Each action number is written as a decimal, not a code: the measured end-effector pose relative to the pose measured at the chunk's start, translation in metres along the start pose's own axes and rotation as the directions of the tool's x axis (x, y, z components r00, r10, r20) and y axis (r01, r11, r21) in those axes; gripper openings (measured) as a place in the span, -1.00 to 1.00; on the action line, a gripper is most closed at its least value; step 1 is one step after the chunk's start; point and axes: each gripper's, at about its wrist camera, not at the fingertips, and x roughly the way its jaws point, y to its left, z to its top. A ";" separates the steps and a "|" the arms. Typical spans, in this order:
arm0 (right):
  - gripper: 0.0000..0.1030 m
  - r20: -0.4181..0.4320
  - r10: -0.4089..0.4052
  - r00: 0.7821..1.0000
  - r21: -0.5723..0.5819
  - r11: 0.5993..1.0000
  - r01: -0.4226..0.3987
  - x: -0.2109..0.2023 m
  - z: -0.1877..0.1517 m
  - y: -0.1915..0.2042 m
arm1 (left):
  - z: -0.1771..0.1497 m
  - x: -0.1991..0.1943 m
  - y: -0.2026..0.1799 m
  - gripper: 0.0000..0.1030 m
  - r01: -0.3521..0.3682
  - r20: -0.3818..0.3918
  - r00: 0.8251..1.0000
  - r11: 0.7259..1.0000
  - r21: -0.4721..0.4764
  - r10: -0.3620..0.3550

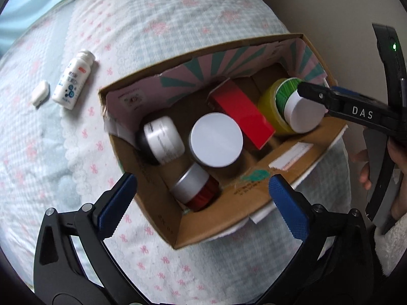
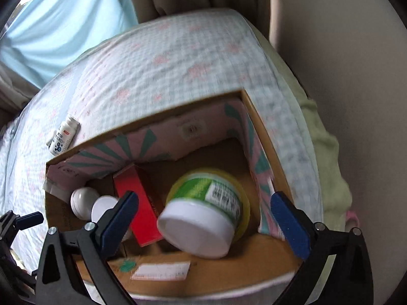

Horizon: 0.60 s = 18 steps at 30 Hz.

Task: Organize rigid objects
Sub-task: 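Open the left tool over the box while the right tool releases the tub inside, then withdraw both tools from the box toward the pill bottle and earbud case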

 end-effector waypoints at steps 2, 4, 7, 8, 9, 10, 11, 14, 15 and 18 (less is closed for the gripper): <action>1.00 -0.003 -0.004 1.000 0.011 1.000 0.004 -0.005 -0.005 -0.002 | -0.004 -0.004 0.003 0.99 0.008 -0.006 1.000 1.000 -0.007 -0.008; 1.00 -0.006 -0.009 1.000 0.014 1.000 0.009 -0.011 -0.008 -0.003 | -0.007 -0.008 0.005 0.99 0.003 0.000 1.000 1.000 -0.008 -0.003; 1.00 -0.003 -0.023 1.000 0.012 1.000 0.023 -0.020 -0.012 -0.002 | -0.011 -0.017 0.006 0.99 -0.005 0.011 1.000 1.000 -0.007 0.005; 1.00 -0.002 -0.025 1.000 0.014 1.000 0.025 -0.023 -0.013 -0.001 | -0.012 -0.020 0.006 0.99 -0.008 0.015 1.000 1.000 -0.007 0.008; 1.00 0.002 -0.031 1.000 0.015 0.999 0.031 -0.026 -0.014 -0.001 | -0.013 -0.023 0.005 0.99 -0.009 0.018 1.000 1.000 -0.006 0.010; 1.00 0.005 -0.037 0.999 0.014 0.999 0.036 -0.030 -0.014 -0.001 | -0.014 -0.026 0.005 0.99 -0.014 0.021 1.000 1.000 -0.006 0.014; 1.00 0.007 -0.042 0.999 0.009 0.999 0.042 -0.034 -0.014 0.000 | -0.014 -0.029 0.005 0.99 -0.020 0.022 1.000 1.000 -0.006 0.020; 1.00 0.020 -0.070 0.997 -0.016 0.997 0.071 -0.045 -0.014 0.005 | -0.015 -0.041 0.002 0.99 -0.051 0.031 0.998 0.999 0.004 0.051; 1.00 0.025 -0.076 0.997 -0.023 0.997 0.077 -0.050 -0.014 0.007 | -0.016 -0.046 0.001 0.99 -0.055 0.042 0.998 0.998 0.007 0.054; 1.00 0.046 -0.072 0.996 -0.034 0.997 0.073 -0.063 -0.015 0.011 | -0.020 -0.060 0.002 0.99 -0.061 0.062 0.996 0.998 0.005 0.061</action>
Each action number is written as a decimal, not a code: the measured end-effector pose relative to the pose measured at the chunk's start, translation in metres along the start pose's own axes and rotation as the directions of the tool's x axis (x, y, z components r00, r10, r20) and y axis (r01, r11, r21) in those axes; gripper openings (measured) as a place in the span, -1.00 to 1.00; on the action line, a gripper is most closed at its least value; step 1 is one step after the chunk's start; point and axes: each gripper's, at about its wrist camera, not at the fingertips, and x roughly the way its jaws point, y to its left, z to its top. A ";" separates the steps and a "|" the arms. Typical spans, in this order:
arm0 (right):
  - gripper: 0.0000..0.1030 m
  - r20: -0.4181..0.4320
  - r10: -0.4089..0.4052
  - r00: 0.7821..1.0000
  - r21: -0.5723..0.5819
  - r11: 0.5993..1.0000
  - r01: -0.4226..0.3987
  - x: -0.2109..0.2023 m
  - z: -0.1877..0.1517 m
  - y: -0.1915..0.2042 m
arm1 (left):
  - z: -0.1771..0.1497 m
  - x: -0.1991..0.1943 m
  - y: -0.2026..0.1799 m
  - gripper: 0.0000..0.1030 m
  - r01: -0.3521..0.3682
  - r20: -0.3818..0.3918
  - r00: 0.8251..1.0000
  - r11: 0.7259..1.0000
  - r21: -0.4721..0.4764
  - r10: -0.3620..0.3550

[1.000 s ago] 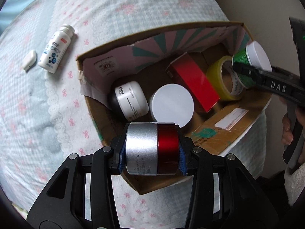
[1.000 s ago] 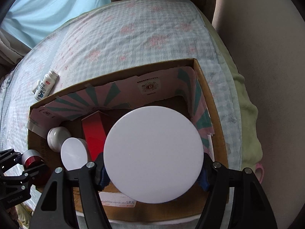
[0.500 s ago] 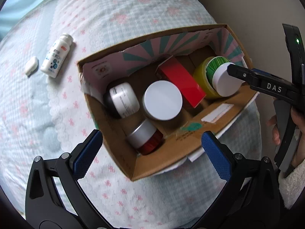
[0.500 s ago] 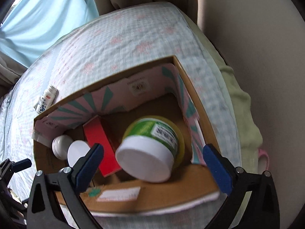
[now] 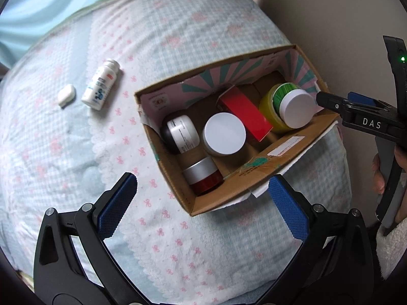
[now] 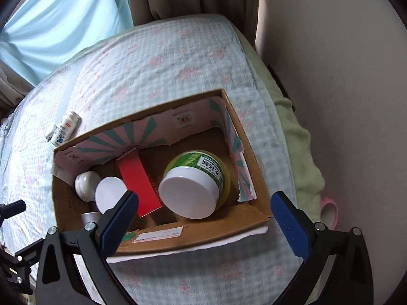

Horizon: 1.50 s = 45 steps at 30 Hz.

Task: Organize rigid objects
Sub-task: 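Withdraw both tools from the box toward the pill bottle and earbud case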

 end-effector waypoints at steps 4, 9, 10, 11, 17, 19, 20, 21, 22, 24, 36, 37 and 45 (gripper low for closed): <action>1.00 0.016 0.004 1.000 -0.004 1.000 -0.004 -0.014 -0.002 0.004 | -0.006 -0.013 0.006 0.99 0.004 0.015 1.000 1.000 -0.008 -0.004; 1.00 0.046 0.020 0.999 0.003 1.000 -0.020 -0.038 -0.006 0.016 | -0.013 -0.038 0.015 0.99 -0.013 0.051 0.999 1.000 0.001 0.013; 1.00 0.052 0.030 0.998 -0.007 1.000 -0.029 -0.043 -0.007 0.020 | -0.014 -0.043 0.017 0.99 -0.009 0.062 0.998 1.000 0.003 0.008; 1.00 0.057 0.035 0.998 -0.022 0.999 -0.034 -0.049 -0.007 0.026 | -0.017 -0.049 0.021 0.99 0.002 0.077 0.997 1.000 0.001 -0.002; 1.00 0.113 0.050 0.992 -0.055 0.997 -0.044 -0.089 -0.017 0.072 | -0.033 -0.082 0.052 0.99 0.005 0.130 0.992 1.000 0.007 -0.005; 1.00 0.146 0.054 0.988 -0.042 0.998 -0.049 -0.106 -0.023 0.090 | -0.038 -0.094 0.066 0.99 0.004 0.143 0.990 1.000 0.016 -0.006; 1.00 0.159 0.049 0.986 -0.037 0.998 -0.043 -0.115 -0.027 0.100 | -0.042 -0.101 0.075 0.99 0.012 0.149 0.989 1.000 0.021 -0.015; 1.00 0.167 0.046 0.985 -0.032 0.999 -0.041 -0.123 -0.031 0.111 | -0.045 -0.108 0.084 0.99 0.022 0.156 0.987 0.999 0.025 -0.026; 1.00 0.173 0.046 0.984 -0.027 0.999 -0.042 -0.129 -0.034 0.120 | -0.048 -0.115 0.094 0.99 0.029 0.166 0.986 0.999 0.026 -0.033; 1.00 0.181 0.055 0.982 -0.018 0.998 -0.052 -0.139 -0.040 0.142 | -0.053 -0.128 0.113 0.99 0.039 0.181 0.982 0.999 0.029 -0.044; 1.00 0.193 0.072 0.979 0.019 0.997 -0.078 -0.155 -0.056 0.279 | -0.057 -0.171 0.239 0.99 0.007 0.260 0.965 0.994 0.110 -0.036; 1.00 0.194 0.075 0.978 0.019 0.997 -0.081 -0.155 -0.054 0.289 | -0.054 -0.172 0.247 0.99 -0.001 0.270 0.962 0.992 0.125 -0.033; 1.00 0.162 0.119 0.980 0.045 0.991 -0.128 -0.134 -0.019 0.345 | -0.001 -0.156 0.299 0.99 -0.032 0.234 0.972 0.977 0.212 -0.019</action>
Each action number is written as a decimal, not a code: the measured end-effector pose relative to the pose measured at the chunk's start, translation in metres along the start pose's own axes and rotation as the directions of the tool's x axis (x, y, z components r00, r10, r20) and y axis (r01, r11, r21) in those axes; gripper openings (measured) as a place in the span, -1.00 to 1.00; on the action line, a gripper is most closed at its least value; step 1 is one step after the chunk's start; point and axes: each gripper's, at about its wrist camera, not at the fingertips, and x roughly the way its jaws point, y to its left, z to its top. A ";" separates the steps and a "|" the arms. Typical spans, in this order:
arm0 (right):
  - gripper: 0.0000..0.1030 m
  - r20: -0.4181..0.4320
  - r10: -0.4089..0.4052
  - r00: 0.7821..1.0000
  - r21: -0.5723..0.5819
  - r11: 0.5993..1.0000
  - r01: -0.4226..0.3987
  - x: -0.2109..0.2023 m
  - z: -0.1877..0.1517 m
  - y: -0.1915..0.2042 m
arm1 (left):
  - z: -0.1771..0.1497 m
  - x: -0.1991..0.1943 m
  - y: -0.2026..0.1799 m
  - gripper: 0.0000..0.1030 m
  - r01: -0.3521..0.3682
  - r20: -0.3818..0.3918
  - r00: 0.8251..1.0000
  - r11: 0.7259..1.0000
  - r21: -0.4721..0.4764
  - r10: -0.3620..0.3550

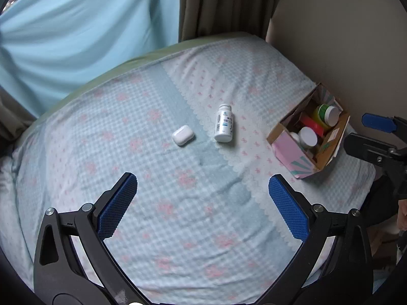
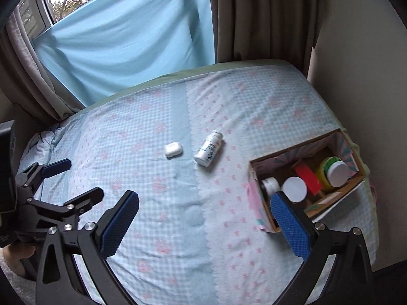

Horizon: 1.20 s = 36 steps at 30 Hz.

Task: Organize rigid objects
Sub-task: 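Withdraw both tools from the box toward the pill bottle and earbud case, then grasp the white earbud case with the left tool while the right tool grasps the white pill bottle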

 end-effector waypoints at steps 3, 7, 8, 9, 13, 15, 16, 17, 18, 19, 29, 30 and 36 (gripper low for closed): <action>1.00 -0.021 0.025 0.999 0.045 0.999 -0.024 0.021 0.017 0.002 | 0.017 0.022 0.014 0.99 -0.018 -0.021 1.000 0.999 0.044 0.019; 1.00 -0.070 0.030 0.997 0.099 0.995 -0.023 0.060 0.044 -0.005 | 0.039 0.063 0.031 0.99 0.011 -0.077 0.997 0.997 0.083 -0.005; 1.00 -0.084 0.034 0.996 0.122 0.992 -0.024 0.071 0.050 -0.009 | 0.045 0.077 0.035 0.99 0.024 -0.095 0.995 0.995 0.095 -0.015; 1.00 -0.101 0.040 0.994 0.148 0.989 -0.025 0.085 0.057 -0.015 | 0.051 0.091 0.039 0.99 0.033 -0.114 0.993 0.994 0.108 -0.021; 1.00 -0.183 0.053 0.982 0.225 0.974 -0.011 0.143 0.076 -0.030 | 0.072 0.154 0.049 0.99 0.083 -0.213 0.976 0.984 0.157 -0.048; 1.00 -0.229 0.063 0.971 0.250 0.968 -0.004 0.172 0.083 -0.037 | 0.081 0.184 0.051 0.99 0.102 -0.246 0.968 0.975 0.198 -0.051; 1.00 -0.251 0.074 0.965 0.268 0.963 -0.004 0.187 0.086 -0.040 | 0.084 0.197 0.051 0.99 0.102 -0.264 0.964 0.969 0.225 -0.040; 1.00 -0.268 0.085 0.960 0.287 0.958 -0.004 0.200 0.089 -0.044 | 0.087 0.212 0.050 0.99 0.098 -0.280 0.960 0.960 0.260 -0.022; 1.00 -0.288 0.094 0.953 0.308 0.951 -0.001 0.216 0.090 -0.048 | 0.088 0.225 0.050 0.99 0.101 -0.290 0.957 0.952 0.289 -0.014; 1.00 -0.309 0.099 0.946 0.325 0.946 0.007 0.232 0.091 -0.052 | 0.089 0.240 0.049 0.99 0.112 -0.309 0.951 0.942 0.316 -0.010; 0.74 -0.487 0.156 0.859 0.447 0.890 0.092 0.343 0.081 -0.076 | 0.079 0.333 0.038 0.77 0.226 -0.450 0.893 0.859 0.460 0.006; 0.72 -0.496 0.163 0.853 0.459 0.883 0.098 0.350 0.080 -0.077 | 0.077 0.339 0.037 0.75 0.230 -0.460 0.888 0.854 0.467 0.013; 0.64 -0.528 0.180 0.830 0.499 0.857 0.132 0.375 0.074 -0.077 | 0.068 0.364 0.032 0.52 0.243 -0.494 0.869 0.840 0.485 0.034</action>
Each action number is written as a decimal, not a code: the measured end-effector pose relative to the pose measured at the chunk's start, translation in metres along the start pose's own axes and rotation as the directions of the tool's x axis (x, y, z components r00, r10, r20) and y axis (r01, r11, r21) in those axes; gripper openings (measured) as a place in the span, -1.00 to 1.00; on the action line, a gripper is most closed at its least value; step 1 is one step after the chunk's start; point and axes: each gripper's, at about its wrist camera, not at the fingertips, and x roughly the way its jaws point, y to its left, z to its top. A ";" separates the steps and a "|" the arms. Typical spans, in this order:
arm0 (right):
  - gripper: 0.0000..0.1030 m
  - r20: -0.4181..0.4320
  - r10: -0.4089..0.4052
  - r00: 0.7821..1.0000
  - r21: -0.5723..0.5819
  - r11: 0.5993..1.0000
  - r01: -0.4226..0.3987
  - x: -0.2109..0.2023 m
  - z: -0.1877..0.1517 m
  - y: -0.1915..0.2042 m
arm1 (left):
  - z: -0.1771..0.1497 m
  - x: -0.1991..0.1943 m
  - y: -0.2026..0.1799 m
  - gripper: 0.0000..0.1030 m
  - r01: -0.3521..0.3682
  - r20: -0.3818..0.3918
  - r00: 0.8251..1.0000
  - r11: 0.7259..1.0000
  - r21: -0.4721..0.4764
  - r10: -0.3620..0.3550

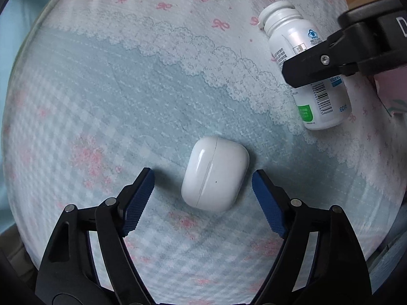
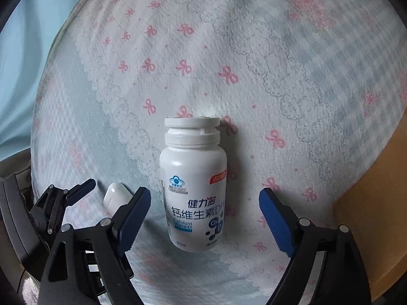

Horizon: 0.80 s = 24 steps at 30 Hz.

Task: Organize rigid objects
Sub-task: 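Grasp the white earbud case with the left tool while the right tool grasps the white pill bottle, then carry the earbud case in the left tool while the right tool carries the pill bottle to the box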

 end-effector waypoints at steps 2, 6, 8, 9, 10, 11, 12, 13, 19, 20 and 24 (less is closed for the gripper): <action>0.50 -0.007 -0.001 1.000 0.018 1.000 0.001 0.006 0.001 0.000 | 0.002 0.006 -0.004 0.48 -0.004 -0.004 1.000 1.000 0.004 0.004; 0.38 0.005 -0.031 0.999 0.054 0.998 0.031 0.012 0.001 -0.001 | 0.004 0.012 -0.007 0.41 -0.015 0.002 1.000 1.000 -0.003 0.015; 0.23 0.011 -0.049 0.999 0.070 0.996 0.049 0.012 0.001 -0.001 | 0.004 0.010 -0.008 0.20 -0.018 0.016 1.000 1.000 -0.012 0.018; 0.17 0.016 -0.050 0.999 0.071 0.996 0.049 0.013 0.000 -0.001 | 0.007 0.009 -0.009 0.03 -0.013 0.018 1.000 1.000 -0.017 0.013; 0.03 0.023 -0.039 0.999 0.067 0.997 0.037 0.012 -0.001 0.000 | 0.008 0.008 -0.009 -0.07 -0.009 0.020 1.000 1.000 -0.018 0.009; -0.11 0.028 -0.026 0.999 0.059 0.998 0.024 0.010 0.000 0.003 | 0.009 0.006 -0.010 -0.16 -0.013 0.022 1.000 1.000 -0.019 0.013; -0.10 0.031 -0.035 0.999 0.051 0.998 0.033 0.008 0.000 0.006 | 0.010 0.005 -0.008 -0.16 -0.012 0.020 1.000 1.000 -0.023 0.013; -0.10 0.033 -0.037 0.999 0.046 0.998 0.036 0.007 -0.001 0.007 | 0.011 0.003 0.000 -0.16 -0.009 0.017 1.000 1.000 -0.027 0.009; -0.11 0.024 -0.013 1.000 0.049 0.999 0.012 0.009 -0.012 0.004 | 0.003 -0.003 0.002 -0.16 0.036 0.024 0.999 0.994 -0.099 -0.034; -0.11 0.031 -0.009 0.999 0.043 0.999 0.008 0.007 -0.016 0.000 | -0.003 -0.003 0.003 -0.16 0.048 0.028 0.999 0.992 -0.117 -0.045; -0.11 0.062 0.005 0.998 0.014 1.000 -0.005 -0.003 -0.031 -0.005 | -0.017 -0.011 0.007 -0.17 0.078 0.046 0.996 0.979 -0.190 -0.071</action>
